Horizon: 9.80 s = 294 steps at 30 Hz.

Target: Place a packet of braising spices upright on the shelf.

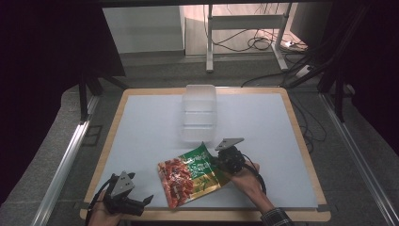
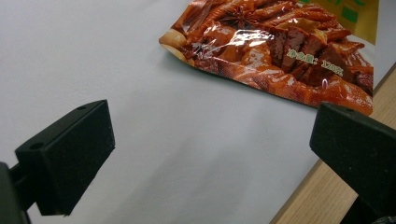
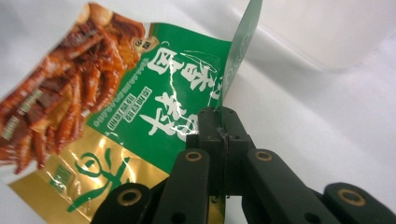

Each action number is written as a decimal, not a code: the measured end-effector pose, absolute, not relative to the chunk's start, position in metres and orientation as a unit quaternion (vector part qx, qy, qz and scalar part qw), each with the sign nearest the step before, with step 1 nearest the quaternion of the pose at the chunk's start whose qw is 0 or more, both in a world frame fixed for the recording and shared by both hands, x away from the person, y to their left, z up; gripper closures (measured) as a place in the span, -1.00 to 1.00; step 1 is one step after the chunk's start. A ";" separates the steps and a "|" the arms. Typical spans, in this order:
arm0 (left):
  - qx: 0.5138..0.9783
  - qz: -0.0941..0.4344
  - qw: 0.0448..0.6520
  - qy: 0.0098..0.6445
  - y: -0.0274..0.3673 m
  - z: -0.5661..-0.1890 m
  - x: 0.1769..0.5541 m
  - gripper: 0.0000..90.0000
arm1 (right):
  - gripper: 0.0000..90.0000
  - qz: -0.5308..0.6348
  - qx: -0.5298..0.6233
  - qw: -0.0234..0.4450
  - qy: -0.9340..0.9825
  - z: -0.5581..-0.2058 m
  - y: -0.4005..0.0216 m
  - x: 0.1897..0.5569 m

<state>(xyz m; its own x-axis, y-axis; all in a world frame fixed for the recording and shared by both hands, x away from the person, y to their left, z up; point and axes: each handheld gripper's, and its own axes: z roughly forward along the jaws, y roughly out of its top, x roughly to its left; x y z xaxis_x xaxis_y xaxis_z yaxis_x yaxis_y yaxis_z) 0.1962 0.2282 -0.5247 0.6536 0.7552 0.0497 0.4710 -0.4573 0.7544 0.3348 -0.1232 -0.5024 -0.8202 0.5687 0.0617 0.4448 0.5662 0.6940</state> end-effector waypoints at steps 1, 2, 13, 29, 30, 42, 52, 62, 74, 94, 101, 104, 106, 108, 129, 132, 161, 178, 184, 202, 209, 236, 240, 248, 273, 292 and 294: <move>0.832 0.193 0.368 0.369 0.228 -0.525 0.196 -1.00 | 0.98 0.366 0.288 0.085 0.881 -0.502 -0.123 0.335; 0.831 0.193 0.368 0.369 0.228 -0.525 0.196 -1.00 | 0.98 0.367 0.290 0.081 0.880 -0.501 -0.123 0.336; 0.830 0.193 0.370 0.370 0.229 -0.525 0.196 -1.00 | 0.97 0.388 0.273 0.067 0.878 -0.476 -0.121 0.338; 0.827 0.194 0.375 0.372 0.230 -0.524 0.196 -1.00 | 0.97 0.411 0.253 0.037 0.875 -0.430 -0.111 0.347; 0.826 0.194 0.375 0.372 0.230 -0.524 0.196 -1.00 | 0.97 0.414 0.247 0.036 0.875 -0.423 -0.109 0.347; 0.825 0.194 0.377 0.374 0.230 -0.524 0.196 -1.00 | 0.98 0.429 0.226 0.030 0.874 -0.388 -0.098 0.347; 0.825 0.194 0.377 0.373 0.231 -0.524 0.196 -1.00 | 0.98 0.434 0.203 0.039 0.877 -0.362 -0.091 0.344; 0.826 0.193 0.377 0.373 0.231 -0.524 0.196 -1.00 | 0.98 0.434 0.199 0.054 0.877 -0.343 -0.090 0.350; 0.825 0.192 0.377 0.375 0.231 -0.524 0.197 -1.00 | 0.98 0.440 0.216 0.062 0.869 -0.323 -0.102 0.370; 0.826 0.190 0.376 0.375 0.231 -0.524 0.197 -1.00 | 0.98 0.449 0.223 0.072 0.862 -0.273 -0.098 0.408; 0.826 0.188 0.377 0.376 0.231 -0.525 0.197 -1.00 | 0.98 0.455 0.230 0.085 0.856 -0.255 -0.094 0.423; 0.825 0.188 0.377 0.376 0.231 -0.525 0.197 -1.00 | 0.98 0.459 0.230 0.089 0.854 -0.250 -0.093 0.427; 0.825 0.188 0.377 0.377 0.231 -0.525 0.197 -1.00 | 0.98 0.461 0.233 0.092 0.851 -0.247 -0.092 0.431; 0.825 0.188 0.377 0.377 0.232 -0.525 0.197 -1.00 | 0.98 0.462 0.234 0.096 0.850 -0.244 -0.092 0.435; 0.812 0.199 0.383 0.393 0.234 -0.524 0.196 -1.00 | 0.98 0.427 0.249 0.097 0.864 -0.276 -0.080 0.474; 0.812 0.201 0.382 0.392 0.233 -0.524 0.196 -1.00 | 0.98 0.418 0.252 0.094 0.868 -0.282 -0.079 0.477; 0.816 0.200 0.379 0.387 0.232 -0.524 0.196 -1.00 | 0.98 0.389 0.277 0.060 0.876 -0.339 -0.060 0.501; 0.819 0.200 0.376 0.384 0.232 -0.524 0.195 -1.00 | 0.62 0.417 0.256 0.106 0.866 -0.348 -0.066 0.500; 0.820 0.200 0.375 0.383 0.231 -0.524 0.196 -1.00 | 0.31 0.427 0.256 0.127 0.858 -0.345 -0.069 0.497; 0.821 0.198 0.375 0.383 0.232 -0.524 0.196 -1.00 | -0.45 0.435 0.259 0.126 0.853 -0.345 -0.073 0.489; 0.823 0.197 0.375 0.380 0.231 -0.524 0.196 -1.00 | -0.64 0.432 0.254 0.121 0.857 -0.348 -0.075 0.484; 0.824 0.198 0.372 0.379 0.230 -0.525 0.196 -1.00 | -0.97 0.445 0.252 0.119 0.851 -0.346 -0.108 0.463; 0.824 0.198 0.372 0.379 0.230 -0.525 0.196 -1.00 | -1.00 0.450 0.252 0.122 0.848 -0.345 -0.112 0.457; 0.825 0.199 0.370 0.378 0.230 -0.525 0.196 -1.00 | -1.00 0.452 0.255 0.123 0.846 -0.348 -0.122 0.448; 0.824 0.200 0.370 0.380 0.229 -0.525 0.196 -1.00 | -1.00 0.451 0.263 0.117 0.845 -0.378 -0.148 0.421; 0.823 0.201 0.369 0.382 0.229 -0.525 0.195 -1.00 | -1.00 0.447 0.268 0.118 0.845 -0.392 -0.167 0.400; 0.823 0.201 0.369 0.381 0.229 -0.525 0.195 -1.00 | -1.00 0.447 0.269 0.121 0.844 -0.392 -0.168 0.397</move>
